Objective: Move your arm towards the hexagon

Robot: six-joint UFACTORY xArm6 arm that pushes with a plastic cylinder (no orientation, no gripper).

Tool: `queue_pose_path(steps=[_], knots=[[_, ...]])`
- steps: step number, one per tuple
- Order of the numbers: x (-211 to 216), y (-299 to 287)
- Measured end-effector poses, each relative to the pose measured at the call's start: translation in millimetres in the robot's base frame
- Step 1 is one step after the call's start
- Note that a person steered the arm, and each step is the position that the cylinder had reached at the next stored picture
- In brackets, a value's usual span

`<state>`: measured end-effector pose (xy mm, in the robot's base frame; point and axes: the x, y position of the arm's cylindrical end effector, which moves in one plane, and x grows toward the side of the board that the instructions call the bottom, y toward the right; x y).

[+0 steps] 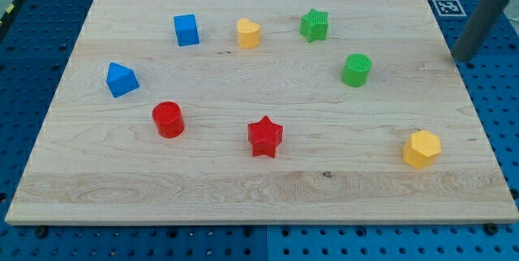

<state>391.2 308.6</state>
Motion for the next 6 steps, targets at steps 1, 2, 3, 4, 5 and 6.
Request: queue_pose_path(steps=[1,2,3,4,5,6], knots=[[42,-19],[85,-49],[95,-58],[95,-58],[95,-61],[88,-79]])
